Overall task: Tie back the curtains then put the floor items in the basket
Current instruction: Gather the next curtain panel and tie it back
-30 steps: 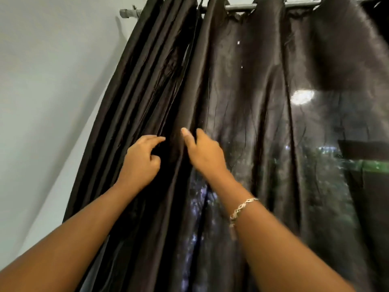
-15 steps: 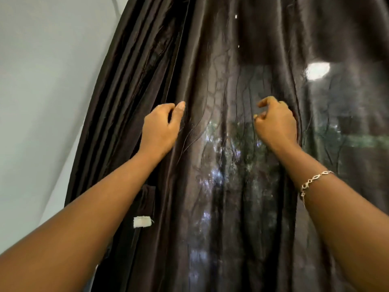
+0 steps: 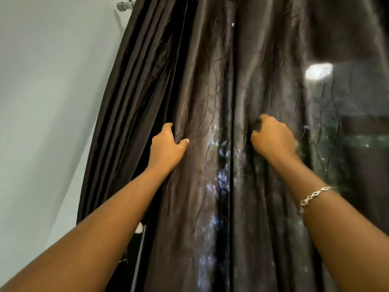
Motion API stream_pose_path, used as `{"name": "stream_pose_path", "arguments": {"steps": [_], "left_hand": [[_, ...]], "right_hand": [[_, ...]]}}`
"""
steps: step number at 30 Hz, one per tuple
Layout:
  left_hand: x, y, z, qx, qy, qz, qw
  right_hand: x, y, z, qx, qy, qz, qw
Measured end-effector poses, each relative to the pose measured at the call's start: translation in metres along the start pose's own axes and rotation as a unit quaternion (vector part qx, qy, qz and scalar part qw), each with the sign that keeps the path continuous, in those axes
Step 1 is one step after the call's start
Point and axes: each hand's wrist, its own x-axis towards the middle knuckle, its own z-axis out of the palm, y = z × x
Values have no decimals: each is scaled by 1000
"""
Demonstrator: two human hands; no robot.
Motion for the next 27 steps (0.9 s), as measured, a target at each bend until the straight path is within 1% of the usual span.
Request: {"name": "stream_pose_path", "arguments": {"steps": [2,4,6,7,11,13,14,17,21,23,27], "left_hand": [[2,0,1,-6,7,6,1000],[2,-2,0,-7,11,6,1000],[2,-6,-1,-4,10,6,1000],[3,-8,-2,-6,9,7,1000],[0,-14,-2,-10,-8,-1,1000],[0,-15,-1,-12,-18,-6,1000],[1,-16,-1,-16,-21,-8,1000],[3,-17,0,-22,-25,-12,999],[4,-19,0,-42,-24,-9,999],[4,-20,1,-53,-29,3,998],[3,-24,2,-75,-31,12,997]], "right_hand": [[-4,-15,8,19,18,3,1000],[-5,-27,13,41,69,26,996],[-2,-32,15,23,108,41,993],[0,-32,15,7,112,48,993],[13,-16,12,1,58,121,991],[17,-7,7,-3,28,129,991],[16,-4,5,-16,13,115,993],[12,-10,12,-74,1,25,997],[13,-47,36,-104,-25,-46,993],[17,-72,46,-78,-49,-64,994],[22,-121,63,15,-86,-100,991]]}}
